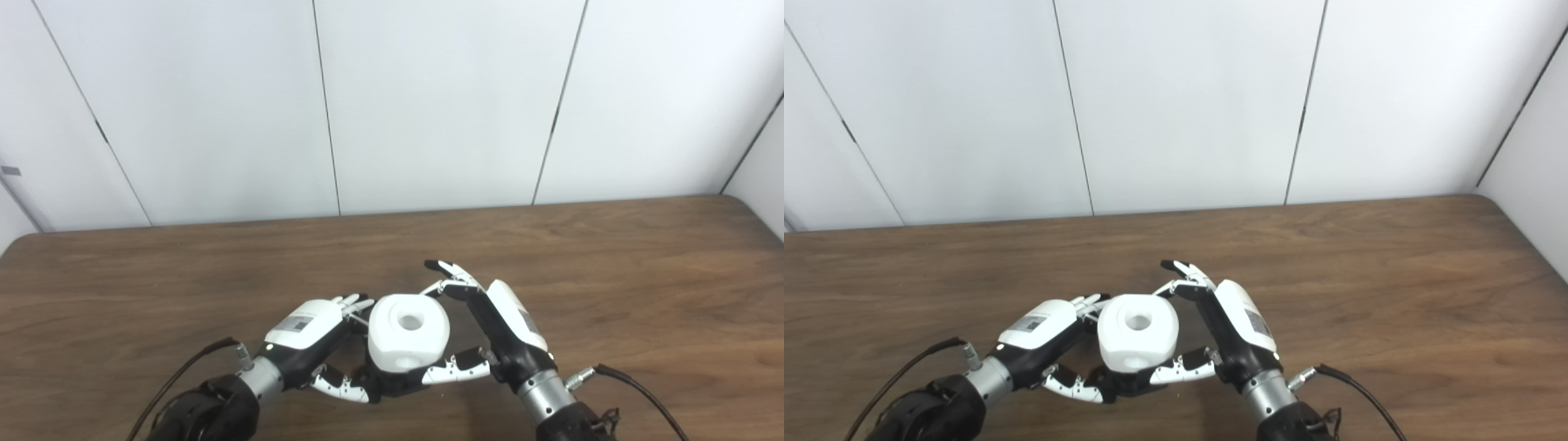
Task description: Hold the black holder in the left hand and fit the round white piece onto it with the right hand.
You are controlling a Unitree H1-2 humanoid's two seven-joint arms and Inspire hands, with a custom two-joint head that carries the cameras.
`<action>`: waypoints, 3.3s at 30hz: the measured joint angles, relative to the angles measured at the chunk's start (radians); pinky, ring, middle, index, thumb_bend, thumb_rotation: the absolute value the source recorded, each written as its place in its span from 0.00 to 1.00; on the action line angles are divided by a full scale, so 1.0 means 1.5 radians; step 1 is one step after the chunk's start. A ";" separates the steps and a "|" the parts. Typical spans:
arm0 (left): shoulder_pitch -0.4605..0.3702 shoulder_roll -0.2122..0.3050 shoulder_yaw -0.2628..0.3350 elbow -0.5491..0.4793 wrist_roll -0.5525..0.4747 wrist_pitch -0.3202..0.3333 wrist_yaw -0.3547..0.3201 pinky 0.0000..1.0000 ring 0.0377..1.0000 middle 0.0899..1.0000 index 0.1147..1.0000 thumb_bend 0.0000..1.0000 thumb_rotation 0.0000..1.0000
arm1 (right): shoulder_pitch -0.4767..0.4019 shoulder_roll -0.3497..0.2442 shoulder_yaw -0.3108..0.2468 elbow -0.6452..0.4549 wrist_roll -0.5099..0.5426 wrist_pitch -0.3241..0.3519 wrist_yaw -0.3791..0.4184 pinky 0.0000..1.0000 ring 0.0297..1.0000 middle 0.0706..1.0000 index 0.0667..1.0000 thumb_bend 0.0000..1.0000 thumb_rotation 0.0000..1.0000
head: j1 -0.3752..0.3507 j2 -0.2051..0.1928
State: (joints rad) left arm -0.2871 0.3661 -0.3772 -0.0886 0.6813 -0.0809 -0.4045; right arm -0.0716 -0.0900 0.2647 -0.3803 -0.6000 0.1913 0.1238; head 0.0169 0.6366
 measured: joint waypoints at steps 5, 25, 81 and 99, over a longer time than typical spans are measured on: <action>0.000 0.000 0.000 0.000 0.000 0.000 0.000 1.00 1.00 0.96 0.41 0.52 0.05 | 0.000 -0.001 0.001 0.017 -0.002 0.000 0.000 0.83 0.96 0.91 0.44 0.51 0.13 | 0.001 0.000; 0.000 -0.002 -0.004 -0.013 0.015 0.014 -0.006 1.00 1.00 0.96 0.41 0.52 0.05 | 0.001 -0.018 0.007 0.044 -0.010 -0.001 -0.001 0.82 0.95 0.90 0.44 0.51 0.13 | 0.006 0.007; 0.000 -0.032 -0.017 -0.013 0.033 0.035 0.001 1.00 1.00 0.96 0.41 0.52 0.05 | -0.011 -0.031 0.036 0.006 -0.164 -0.027 0.029 0.82 0.96 0.91 0.44 0.51 0.14 | 0.016 0.015; 0.003 -0.029 -0.017 -0.021 0.024 0.038 -0.005 1.00 1.00 0.97 0.41 0.52 0.05 | -0.005 -0.025 0.007 0.021 -0.087 -0.001 0.051 0.81 0.93 0.90 0.44 0.51 0.14 | 0.012 0.024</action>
State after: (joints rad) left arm -0.2825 0.3230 -0.4023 -0.1206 0.7178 -0.0241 -0.4122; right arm -0.0792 -0.1271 0.2754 -0.3490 -0.7299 0.1894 0.2000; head 0.0353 0.6719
